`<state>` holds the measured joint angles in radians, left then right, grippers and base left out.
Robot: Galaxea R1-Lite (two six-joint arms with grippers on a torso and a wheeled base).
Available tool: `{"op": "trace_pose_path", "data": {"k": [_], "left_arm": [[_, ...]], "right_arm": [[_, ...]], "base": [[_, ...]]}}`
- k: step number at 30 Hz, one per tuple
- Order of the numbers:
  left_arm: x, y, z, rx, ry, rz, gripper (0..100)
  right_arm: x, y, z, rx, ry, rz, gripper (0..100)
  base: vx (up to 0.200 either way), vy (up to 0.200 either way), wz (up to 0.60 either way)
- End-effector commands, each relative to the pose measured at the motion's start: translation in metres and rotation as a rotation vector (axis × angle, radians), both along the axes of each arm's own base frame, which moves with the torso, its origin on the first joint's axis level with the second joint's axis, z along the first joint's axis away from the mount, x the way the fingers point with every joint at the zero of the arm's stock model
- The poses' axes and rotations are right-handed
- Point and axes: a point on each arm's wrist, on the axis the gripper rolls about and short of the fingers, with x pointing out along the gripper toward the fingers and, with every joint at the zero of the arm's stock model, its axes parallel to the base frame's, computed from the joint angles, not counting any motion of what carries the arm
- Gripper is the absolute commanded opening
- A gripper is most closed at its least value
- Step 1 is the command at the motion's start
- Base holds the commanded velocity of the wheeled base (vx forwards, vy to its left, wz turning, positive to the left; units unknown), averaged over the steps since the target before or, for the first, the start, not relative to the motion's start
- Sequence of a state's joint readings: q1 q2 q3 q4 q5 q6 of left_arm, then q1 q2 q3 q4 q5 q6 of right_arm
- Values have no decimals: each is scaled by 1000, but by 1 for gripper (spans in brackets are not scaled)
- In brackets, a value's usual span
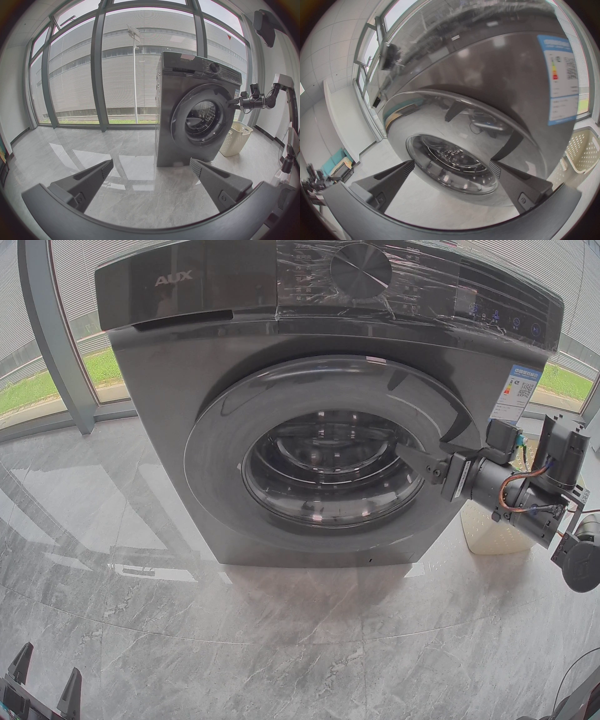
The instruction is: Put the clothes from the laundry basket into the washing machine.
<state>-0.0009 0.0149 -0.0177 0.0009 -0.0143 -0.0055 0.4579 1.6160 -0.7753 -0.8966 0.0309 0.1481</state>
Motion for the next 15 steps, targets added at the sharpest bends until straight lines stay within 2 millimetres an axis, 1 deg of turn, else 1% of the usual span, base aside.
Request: {"op": "trace_pose_path", "data": {"k": [1, 2, 6, 10, 12, 13, 14, 15], "left_arm": [[0, 0, -5, -1, 7, 0, 100], [0, 0, -5, -1, 7, 0, 100], [0, 0, -5, -1, 7, 0, 100], [0, 0, -5, -1, 7, 0, 100], [0, 0, -5, -1, 7, 0, 100], [0, 0, -5, -1, 5, 0, 100], [0, 0, -5, -1, 7, 0, 100], [0, 0, -5, -2, 7, 0, 100]], "right_arm": [[13, -4, 15, 29, -63, -67, 100], [15, -6, 23, 43, -87, -95, 100], [13, -7, 22, 40, -80, -98, 100], [-3, -10, 13, 23, -53, -75, 100], [-23, -7, 0, -2, -14, -24, 100], [-26, -7, -2, -4, -10, -15, 100], [-50, -8, -16, -30, 32, 55, 100], [-61, -10, -21, -38, 45, 83, 100]], "base": [[0, 0, 0], [0, 0, 0], [0, 0, 0], [0, 0, 0], [0, 0, 0], [0, 0, 0], [0, 0, 0], [0, 0, 0]]}}
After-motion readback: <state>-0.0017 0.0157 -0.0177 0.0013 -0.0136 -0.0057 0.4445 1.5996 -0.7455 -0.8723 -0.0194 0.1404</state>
